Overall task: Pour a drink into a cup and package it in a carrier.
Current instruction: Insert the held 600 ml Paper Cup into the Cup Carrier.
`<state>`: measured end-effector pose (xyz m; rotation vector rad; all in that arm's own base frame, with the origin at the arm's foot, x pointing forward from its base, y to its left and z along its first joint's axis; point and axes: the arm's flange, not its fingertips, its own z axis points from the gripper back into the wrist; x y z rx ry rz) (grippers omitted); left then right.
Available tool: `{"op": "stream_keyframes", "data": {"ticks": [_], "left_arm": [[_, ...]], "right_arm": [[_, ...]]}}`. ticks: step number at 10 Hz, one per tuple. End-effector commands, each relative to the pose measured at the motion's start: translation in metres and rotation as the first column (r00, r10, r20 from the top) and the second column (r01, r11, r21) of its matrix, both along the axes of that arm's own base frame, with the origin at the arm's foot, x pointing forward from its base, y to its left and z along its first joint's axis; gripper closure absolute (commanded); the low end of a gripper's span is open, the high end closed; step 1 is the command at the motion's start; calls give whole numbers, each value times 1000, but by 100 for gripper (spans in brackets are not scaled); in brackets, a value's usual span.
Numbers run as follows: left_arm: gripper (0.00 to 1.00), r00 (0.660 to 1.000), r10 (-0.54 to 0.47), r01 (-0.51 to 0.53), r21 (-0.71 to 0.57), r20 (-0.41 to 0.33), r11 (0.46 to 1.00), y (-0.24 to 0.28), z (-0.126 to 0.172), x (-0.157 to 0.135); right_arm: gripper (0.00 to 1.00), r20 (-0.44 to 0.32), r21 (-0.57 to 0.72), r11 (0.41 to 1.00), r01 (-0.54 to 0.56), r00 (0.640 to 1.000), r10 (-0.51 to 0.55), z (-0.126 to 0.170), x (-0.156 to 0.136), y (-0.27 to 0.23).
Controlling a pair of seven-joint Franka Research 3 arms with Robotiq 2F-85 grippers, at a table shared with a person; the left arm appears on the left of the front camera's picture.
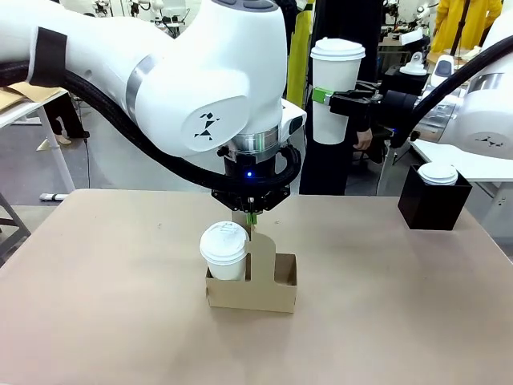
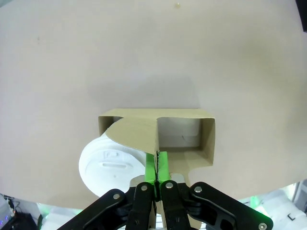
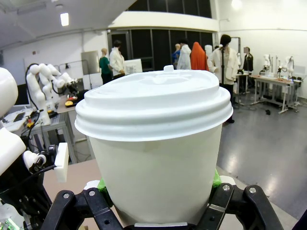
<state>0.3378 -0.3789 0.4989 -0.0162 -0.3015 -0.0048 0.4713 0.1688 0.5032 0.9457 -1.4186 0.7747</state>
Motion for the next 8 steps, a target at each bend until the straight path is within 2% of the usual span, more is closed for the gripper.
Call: {"op": "stream_keyframes", "data": {"ticks": [1, 2, 3, 4, 5, 6, 8], "left_arm": [[98, 1000, 3, -3, -2, -1, 1000, 1, -1, -1], [41, 1000, 0, 0, 0, 0, 1000, 0, 0, 0], [41, 1000, -19, 19, -17, -9, 1000, 6, 5, 0], [0, 998, -58, 58, -26, -10, 998, 10, 16, 1], [40, 995, -98, 97, -49, -15, 994, 15, 27, 2], [0, 990, -140, 139, -59, -25, 989, 21, 37, 2], [0, 960, -279, 273, -115, -34, 955, 47, 64, -1]], "right_arm": [[19, 5, 4, 1000, 2, 1000, -2, 7, 2, 3], [19, 5, 4, 1000, 2, 1000, -2, 7, 2, 3], [19, 5, 4, 1000, 2, 1000, -2, 7, 2, 3], [19, 0, 0, 1000, 0, 1000, 0, 0, 0, 0], [19, -16, 15, 999, -48, 999, 48, -15, 5, 3], [19, -30, 15, 995, -96, 995, 96, -29, 8, 7], [19, -57, 39, 982, -185, 981, 187, -60, 9, 16]]}}
